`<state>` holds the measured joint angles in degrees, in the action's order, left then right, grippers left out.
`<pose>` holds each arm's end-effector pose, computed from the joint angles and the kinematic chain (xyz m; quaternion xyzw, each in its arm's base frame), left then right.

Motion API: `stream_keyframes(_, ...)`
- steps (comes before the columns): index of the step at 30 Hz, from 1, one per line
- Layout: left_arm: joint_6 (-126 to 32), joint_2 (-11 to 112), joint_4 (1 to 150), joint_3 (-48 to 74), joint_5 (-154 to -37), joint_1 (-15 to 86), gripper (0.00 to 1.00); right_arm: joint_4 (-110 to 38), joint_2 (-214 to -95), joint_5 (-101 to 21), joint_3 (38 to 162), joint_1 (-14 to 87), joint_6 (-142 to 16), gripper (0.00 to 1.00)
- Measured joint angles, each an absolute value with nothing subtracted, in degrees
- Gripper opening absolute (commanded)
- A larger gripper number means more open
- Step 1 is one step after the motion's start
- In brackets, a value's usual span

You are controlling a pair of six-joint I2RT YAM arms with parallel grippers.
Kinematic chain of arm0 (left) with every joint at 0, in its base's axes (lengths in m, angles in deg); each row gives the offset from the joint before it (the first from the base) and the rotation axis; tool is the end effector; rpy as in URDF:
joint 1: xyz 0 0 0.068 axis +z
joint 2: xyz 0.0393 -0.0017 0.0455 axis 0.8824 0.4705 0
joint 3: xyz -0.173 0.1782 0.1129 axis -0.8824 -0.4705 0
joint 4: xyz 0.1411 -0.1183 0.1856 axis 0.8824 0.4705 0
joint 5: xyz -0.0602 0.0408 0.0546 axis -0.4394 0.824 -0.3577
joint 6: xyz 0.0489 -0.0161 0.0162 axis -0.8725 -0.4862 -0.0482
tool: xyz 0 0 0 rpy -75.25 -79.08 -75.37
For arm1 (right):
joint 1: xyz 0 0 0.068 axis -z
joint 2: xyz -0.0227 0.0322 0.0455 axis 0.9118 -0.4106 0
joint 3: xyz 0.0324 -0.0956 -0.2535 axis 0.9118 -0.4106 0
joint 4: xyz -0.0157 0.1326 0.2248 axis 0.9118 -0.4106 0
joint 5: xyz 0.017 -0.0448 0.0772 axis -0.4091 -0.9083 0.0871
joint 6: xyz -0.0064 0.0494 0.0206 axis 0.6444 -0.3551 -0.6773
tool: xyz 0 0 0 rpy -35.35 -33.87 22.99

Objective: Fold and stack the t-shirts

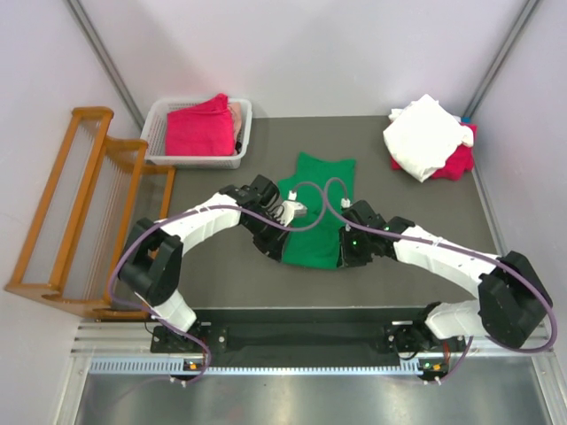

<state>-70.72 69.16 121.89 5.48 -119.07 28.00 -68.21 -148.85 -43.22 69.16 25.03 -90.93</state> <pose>0.2469 -0.1889 0.2054 0.4078 0.8617 -0.2927 0.0750 0.1831 0.1608 0.1988 -0.0575 0.9699 0.1701 0.1645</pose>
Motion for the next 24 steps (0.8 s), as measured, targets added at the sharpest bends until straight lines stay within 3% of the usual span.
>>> stream_keyframes(14,-75.05,65.42,131.39,9.67,-122.96,27.65,0.00,-74.79,-141.72,-41.52,69.58,22.73,-92.26,0.16)
stream_keyframes(24,-72.47,65.66,130.43,20.93,-115.99,28.13,0.00,-76.87,-150.33,-47.99,83.30,24.06,-88.31,0.14)
